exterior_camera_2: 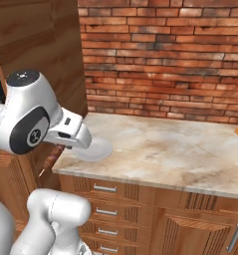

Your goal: Pick the kebab skewer from the counter and place it in the microwave. Then turn on the microwave.

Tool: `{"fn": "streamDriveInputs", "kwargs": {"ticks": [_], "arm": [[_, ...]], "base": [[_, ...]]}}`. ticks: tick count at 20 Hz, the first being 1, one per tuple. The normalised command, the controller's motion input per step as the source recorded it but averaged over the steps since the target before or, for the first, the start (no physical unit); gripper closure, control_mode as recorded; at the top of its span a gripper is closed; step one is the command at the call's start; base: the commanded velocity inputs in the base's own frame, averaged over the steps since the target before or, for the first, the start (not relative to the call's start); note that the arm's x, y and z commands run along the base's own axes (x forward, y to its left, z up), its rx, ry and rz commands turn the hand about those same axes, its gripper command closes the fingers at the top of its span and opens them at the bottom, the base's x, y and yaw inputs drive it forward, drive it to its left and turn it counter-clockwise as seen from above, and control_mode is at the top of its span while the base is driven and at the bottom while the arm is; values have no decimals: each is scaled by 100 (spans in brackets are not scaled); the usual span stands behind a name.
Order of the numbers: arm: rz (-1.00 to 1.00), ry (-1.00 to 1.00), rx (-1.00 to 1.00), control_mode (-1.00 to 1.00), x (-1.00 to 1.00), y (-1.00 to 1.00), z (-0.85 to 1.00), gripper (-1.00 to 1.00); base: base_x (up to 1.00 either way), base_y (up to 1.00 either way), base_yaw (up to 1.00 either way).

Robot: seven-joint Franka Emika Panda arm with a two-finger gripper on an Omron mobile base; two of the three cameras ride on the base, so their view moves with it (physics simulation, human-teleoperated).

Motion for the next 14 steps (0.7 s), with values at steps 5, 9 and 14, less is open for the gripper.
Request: {"fn": "streamDriveInputs", "kwargs": {"ticks": [5,9,14], "arm": [[0,0,0,-100,-33,0,23,100],[0,0,0,-100,-24,0,14,100],[0,0,0,100,0,0,0,100]], "base": [[0,0,0],[0,0,0],[-26,0,0]]}}
